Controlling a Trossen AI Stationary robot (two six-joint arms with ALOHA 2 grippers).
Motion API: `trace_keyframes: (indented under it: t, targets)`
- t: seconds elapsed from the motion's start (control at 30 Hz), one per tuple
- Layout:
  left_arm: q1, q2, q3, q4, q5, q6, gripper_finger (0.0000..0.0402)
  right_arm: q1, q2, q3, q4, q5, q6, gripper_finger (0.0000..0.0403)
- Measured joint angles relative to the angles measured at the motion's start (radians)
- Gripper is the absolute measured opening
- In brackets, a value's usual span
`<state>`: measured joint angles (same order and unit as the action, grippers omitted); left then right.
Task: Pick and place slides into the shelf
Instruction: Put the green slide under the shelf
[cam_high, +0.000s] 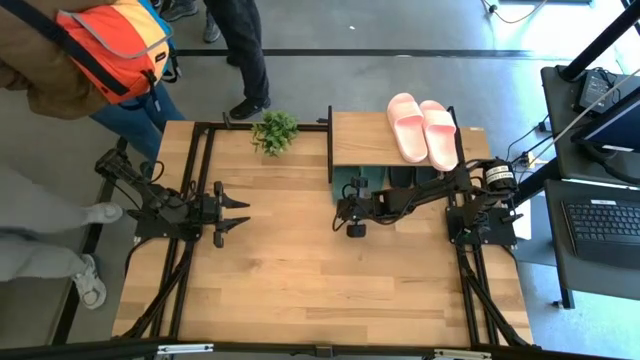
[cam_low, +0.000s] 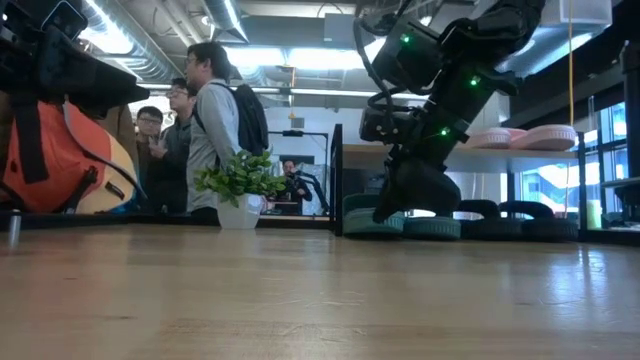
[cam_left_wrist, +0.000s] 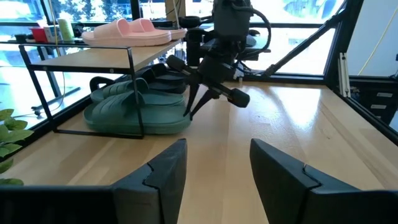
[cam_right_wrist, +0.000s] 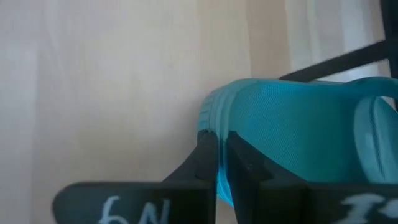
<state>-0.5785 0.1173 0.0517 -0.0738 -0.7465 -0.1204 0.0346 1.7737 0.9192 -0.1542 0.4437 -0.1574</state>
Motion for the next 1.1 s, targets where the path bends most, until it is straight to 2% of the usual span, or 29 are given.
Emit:
trace_keyframes:
  t: [0.53,0.87,1.1]
  targets:
    - [0.000,0.000,0.000,0.000,0.000,0.000,0.0168,-0.078,0.000,0.000,0.001,0.006,-0.013,0.0025]
    - [0.000,0.000,0.000,0.000,0.000,0.000,0.0168,-0.086,0.000,0.000,-0.002,0.005,-0.008,0.0025]
    - [0.000,0.000,0.000,0.000,0.000,0.000,0.0168,-0.086,0.000,0.000,-0.009,0.015,-0.005,0.0060]
